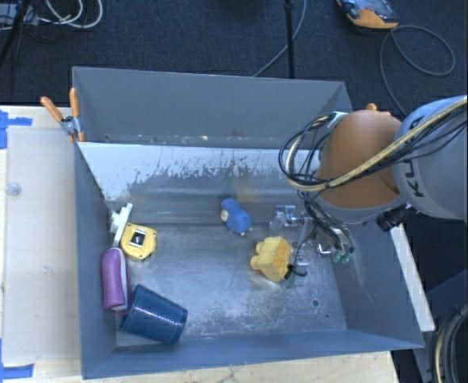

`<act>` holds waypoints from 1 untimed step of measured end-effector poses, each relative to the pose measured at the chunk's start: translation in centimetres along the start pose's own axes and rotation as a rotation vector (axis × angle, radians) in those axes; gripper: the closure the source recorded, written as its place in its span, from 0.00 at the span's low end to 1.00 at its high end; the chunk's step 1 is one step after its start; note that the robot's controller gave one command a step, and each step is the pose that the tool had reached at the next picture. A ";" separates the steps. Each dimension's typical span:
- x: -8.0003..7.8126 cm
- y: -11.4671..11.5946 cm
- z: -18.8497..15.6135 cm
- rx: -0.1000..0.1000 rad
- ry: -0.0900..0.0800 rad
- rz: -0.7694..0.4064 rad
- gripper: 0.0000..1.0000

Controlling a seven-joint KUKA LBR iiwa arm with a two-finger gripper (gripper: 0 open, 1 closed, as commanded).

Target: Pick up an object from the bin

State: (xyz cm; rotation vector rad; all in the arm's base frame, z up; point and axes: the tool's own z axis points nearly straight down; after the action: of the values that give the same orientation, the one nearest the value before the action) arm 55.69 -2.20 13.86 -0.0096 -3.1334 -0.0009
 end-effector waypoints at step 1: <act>0.0 0.0 -0.1 0.000 0.000 0.000 0.00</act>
Offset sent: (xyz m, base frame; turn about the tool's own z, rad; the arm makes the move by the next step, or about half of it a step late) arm 0.0268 -0.0362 -0.0686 -0.2119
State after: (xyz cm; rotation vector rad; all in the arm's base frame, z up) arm 55.65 -2.19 13.99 -0.0094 -3.1334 -0.0010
